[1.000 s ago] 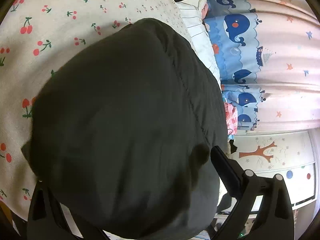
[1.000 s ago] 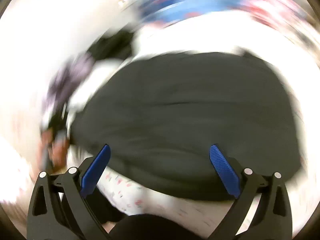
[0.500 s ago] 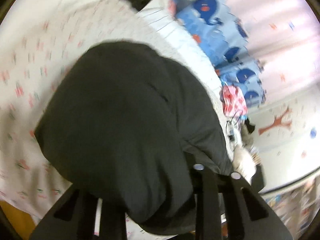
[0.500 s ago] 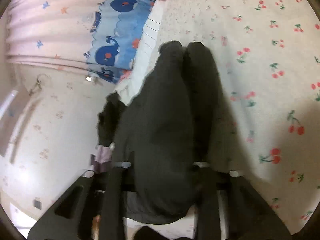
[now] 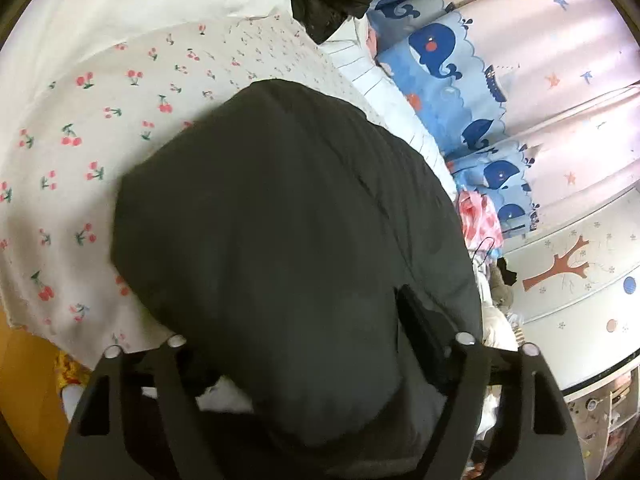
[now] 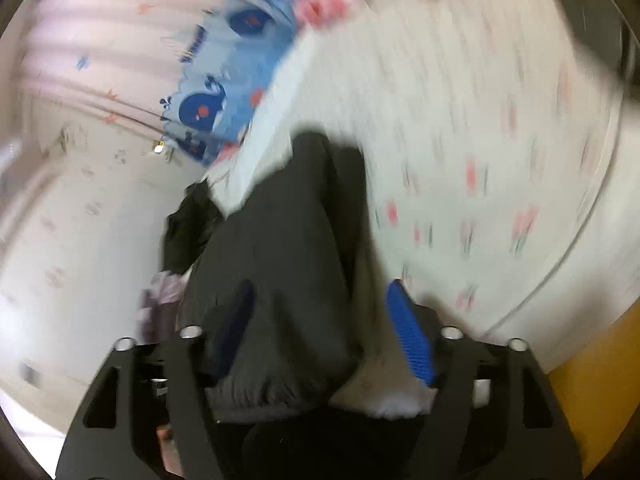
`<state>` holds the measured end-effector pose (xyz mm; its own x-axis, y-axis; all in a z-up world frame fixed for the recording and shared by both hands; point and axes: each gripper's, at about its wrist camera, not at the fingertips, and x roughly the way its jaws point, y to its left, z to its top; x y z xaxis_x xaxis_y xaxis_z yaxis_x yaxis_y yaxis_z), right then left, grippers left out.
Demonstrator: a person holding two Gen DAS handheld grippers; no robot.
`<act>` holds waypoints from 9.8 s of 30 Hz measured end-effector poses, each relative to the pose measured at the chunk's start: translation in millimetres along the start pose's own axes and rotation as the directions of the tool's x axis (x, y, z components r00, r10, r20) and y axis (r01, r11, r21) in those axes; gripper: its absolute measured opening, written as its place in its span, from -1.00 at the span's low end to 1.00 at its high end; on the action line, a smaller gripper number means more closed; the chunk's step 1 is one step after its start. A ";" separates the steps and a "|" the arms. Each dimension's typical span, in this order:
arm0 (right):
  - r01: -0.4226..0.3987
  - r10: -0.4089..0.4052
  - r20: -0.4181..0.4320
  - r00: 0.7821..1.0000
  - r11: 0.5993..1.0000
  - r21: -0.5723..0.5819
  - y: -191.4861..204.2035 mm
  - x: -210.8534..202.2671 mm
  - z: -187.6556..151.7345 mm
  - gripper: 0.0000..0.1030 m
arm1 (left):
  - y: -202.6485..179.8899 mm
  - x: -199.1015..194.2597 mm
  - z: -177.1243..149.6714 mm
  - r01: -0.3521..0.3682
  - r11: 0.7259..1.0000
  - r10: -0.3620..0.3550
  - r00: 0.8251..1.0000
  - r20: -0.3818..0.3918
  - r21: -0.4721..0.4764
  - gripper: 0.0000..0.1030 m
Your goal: Fold large clothes
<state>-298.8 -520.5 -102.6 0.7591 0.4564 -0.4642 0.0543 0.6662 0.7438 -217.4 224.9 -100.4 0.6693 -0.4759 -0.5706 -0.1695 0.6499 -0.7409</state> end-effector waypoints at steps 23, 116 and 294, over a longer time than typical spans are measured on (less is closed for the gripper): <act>0.203 -0.373 -0.200 0.906 0.799 -0.566 188.5 377.9 18.2 0.74 | -66.9 30.2 -14.2 -0.143 0.956 0.104 0.982 0.161 0.257 0.86; 0.199 -0.310 -0.056 0.949 0.726 -0.658 234.7 207.3 -67.6 0.86 | 32.4 43.8 26.5 0.200 0.929 -0.252 0.958 -0.134 -0.311 0.84; -0.150 0.071 -0.160 0.985 0.813 -0.562 194.8 197.1 37.4 0.88 | -202.0 144.6 -34.1 -0.156 0.796 0.310 0.935 -0.174 0.585 0.82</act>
<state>-114.3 -322.8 -31.3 0.6475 0.5911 -0.4810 -0.4345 0.8049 0.4042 -111.1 4.6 -45.4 0.4472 -0.3461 -0.8248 0.1838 0.9380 -0.2939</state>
